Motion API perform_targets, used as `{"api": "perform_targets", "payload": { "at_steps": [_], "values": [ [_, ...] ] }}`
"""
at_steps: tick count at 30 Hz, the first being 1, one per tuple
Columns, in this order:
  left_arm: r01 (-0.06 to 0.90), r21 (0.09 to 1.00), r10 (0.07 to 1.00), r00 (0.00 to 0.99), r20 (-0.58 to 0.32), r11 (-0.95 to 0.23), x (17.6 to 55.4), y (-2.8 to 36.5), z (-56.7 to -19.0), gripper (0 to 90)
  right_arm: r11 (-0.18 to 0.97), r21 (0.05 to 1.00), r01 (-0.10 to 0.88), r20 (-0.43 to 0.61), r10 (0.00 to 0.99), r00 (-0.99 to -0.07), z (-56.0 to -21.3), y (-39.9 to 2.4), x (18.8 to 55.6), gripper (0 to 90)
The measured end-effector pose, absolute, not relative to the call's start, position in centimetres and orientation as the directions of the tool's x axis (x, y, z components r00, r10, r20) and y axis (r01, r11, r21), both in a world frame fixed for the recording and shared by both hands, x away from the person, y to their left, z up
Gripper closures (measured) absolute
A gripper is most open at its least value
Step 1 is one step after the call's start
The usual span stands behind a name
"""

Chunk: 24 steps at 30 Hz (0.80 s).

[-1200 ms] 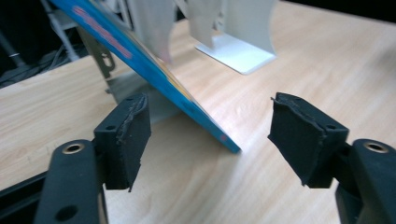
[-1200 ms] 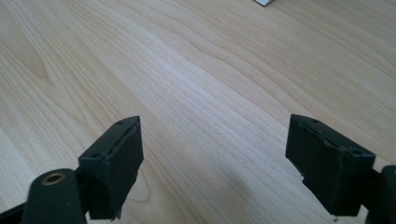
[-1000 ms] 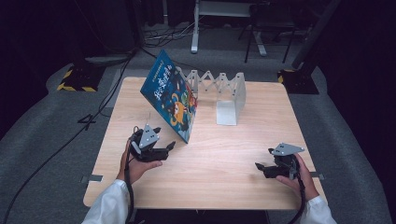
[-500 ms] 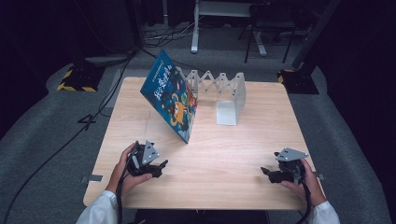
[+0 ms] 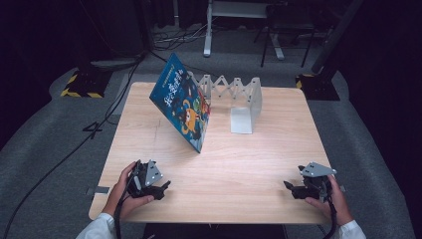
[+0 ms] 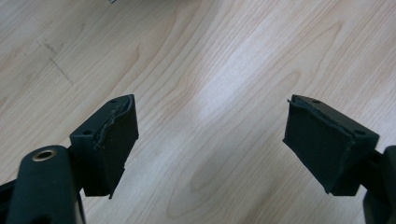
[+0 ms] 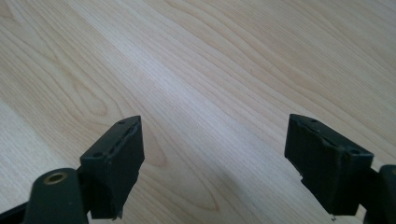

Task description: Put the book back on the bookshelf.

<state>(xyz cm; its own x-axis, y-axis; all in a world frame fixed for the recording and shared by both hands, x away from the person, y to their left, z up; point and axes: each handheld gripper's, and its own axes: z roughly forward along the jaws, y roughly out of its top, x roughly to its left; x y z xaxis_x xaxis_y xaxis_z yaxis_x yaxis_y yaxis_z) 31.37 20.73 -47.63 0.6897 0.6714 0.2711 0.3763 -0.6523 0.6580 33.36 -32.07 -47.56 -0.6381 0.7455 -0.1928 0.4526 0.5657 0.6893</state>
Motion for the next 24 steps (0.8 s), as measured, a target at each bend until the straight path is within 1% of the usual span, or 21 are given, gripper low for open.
{"api": "perform_targets", "payload": {
  "at_steps": [6, 12, 24],
  "values": [
    [0.384, 0.66, 0.677, 0.688, 0.261, -0.646, 30.9, 21.6, -48.0, 17.3, 0.556, 0.693, 0.46, -0.188, 0.754, -0.629, -47.7, -32.9, 33.0, 19.7],
    [0.413, 0.677, 0.709, 0.666, 0.231, -0.609, 30.4, 23.0, -48.5, 17.2, 0.534, 0.696, 0.48, -0.175, 0.775, -0.608, -48.2, -34.2, 32.6, 19.5],
    [0.497, 0.706, 0.775, 0.621, 0.117, -0.505, 29.8, 26.5, -49.6, 16.8, 0.445, 0.715, 0.538, -0.118, 0.836, -0.535, -49.7, -37.3, 31.3, 18.7]
  ]
}}
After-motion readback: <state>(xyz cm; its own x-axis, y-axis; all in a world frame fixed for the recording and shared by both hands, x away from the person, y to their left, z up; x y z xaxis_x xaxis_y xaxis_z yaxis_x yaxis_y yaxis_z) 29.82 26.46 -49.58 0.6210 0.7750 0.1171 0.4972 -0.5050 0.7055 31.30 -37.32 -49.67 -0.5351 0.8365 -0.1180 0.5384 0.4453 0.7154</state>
